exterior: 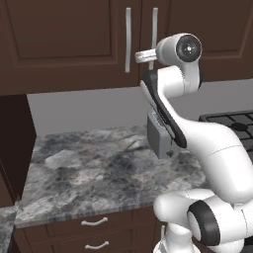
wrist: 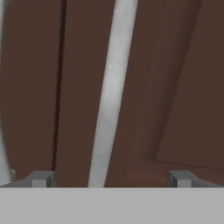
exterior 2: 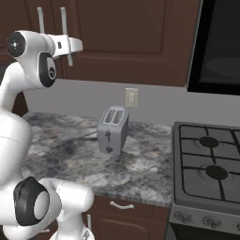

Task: Open the cabinet, pick the kettle from the cabinet, and place it in the sink.

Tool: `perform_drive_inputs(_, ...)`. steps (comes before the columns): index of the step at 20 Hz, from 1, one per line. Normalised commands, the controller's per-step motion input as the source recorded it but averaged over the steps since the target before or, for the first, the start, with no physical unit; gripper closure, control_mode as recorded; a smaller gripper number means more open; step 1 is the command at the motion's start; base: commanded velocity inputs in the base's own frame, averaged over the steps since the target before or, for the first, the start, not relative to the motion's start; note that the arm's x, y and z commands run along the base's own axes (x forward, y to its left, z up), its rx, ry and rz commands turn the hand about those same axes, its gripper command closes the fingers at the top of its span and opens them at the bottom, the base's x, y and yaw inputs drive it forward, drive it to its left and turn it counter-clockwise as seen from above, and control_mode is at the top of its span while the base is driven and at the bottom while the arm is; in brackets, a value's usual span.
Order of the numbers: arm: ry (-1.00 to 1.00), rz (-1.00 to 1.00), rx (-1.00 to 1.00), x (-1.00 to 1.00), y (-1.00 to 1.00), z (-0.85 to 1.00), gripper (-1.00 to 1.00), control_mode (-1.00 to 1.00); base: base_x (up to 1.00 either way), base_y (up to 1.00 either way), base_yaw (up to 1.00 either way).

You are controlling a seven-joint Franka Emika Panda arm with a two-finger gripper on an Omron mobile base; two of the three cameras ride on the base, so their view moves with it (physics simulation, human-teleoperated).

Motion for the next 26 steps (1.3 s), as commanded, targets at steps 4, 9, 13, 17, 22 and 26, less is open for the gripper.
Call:
perform_drive_inputs(4, 0.00, 0.00, 0.04, 0.26, 0.00, 0.00, -1.00, -1.00, 0.00, 0.00, 0.00)
perform_drive_inputs(9, 0.00, 0.00, 0.04, 0.30, 0.00, 0.00, -1.00, -1.00, 0.00, 0.00, 0.00)
perform_drive_inputs(13, 0.00, 0.00, 0.07, 0.31, 0.00, 0.00, -1.00, -1.00, 0.00, 0.00, 0.00)
perform_drive_inputs(17, 0.00, 0.00, 0.05, 0.32, 0.01, 0.00, -1.00, -1.00, 0.00, 0.00, 0.00)
perform_drive_inputs(22, 0.00, -0.02, 0.02, 0.33, 0.06, 0.00, -1.00, -1.00, 0.00, 0.00, 0.00)
perform_drive_inputs(26, 0.00, -0.03, 0.00, 0.34, 0.07, 0.00, -1.00, -1.00, 0.00, 0.00, 0.00)
